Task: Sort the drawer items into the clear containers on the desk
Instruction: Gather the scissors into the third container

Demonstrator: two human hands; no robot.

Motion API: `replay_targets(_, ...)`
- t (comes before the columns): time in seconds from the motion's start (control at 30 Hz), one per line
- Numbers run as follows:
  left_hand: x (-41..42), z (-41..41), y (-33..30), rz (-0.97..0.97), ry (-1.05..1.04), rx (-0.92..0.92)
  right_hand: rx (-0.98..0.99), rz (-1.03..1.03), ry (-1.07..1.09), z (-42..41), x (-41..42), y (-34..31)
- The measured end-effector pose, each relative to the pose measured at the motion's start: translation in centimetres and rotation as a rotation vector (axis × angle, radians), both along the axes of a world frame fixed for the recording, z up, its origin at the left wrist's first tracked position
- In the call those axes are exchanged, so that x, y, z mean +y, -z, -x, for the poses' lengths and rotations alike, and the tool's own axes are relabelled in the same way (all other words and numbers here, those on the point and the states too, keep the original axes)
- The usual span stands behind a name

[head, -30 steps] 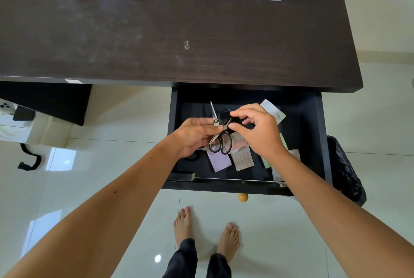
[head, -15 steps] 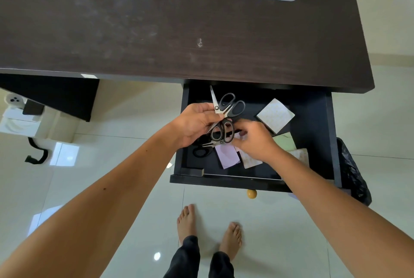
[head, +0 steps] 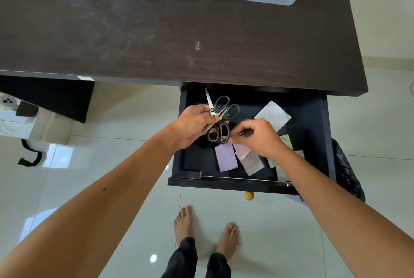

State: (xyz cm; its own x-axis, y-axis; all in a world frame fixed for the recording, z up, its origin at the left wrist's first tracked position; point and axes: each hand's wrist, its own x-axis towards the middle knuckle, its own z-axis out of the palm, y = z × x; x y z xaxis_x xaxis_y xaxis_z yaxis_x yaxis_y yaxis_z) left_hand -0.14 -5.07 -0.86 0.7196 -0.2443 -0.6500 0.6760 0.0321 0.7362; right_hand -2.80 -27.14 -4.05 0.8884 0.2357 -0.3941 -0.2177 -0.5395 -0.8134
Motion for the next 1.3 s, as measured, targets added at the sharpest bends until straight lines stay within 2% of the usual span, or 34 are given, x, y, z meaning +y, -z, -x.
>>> replay_targets(0.13,-0.2,-0.1,0.0,-0.014,-0.017,0.004,0.146,-0.240,0.121,-0.4,-2.5,-2.1)
replay_targets(0.4,-1.0,0.3,0.6,-0.101,0.002,0.025,0.181,-0.387,0.278,0.1,-4.3,-3.5)
replay_targets(0.6,-2.3,1.5,-0.2,-0.001,0.163,0.084,0.105,-0.358,0.318,0.2,-2.6,-2.8)
replay_targets(1.0,-2.3,2.2,0.8,-0.054,0.161,0.047,0.026,-0.208,0.346,0.0,-1.9,-2.4)
replay_targets(1.17,-1.8,2.8,0.4,-0.046,0.121,0.041,0.099,-0.247,0.323,0.5,-1.9,-2.6)
replay_targets(1.3,-1.1,3.3,-0.9,-0.026,0.119,0.034,0.237,-0.354,0.247,1.1,-1.3,-3.6)
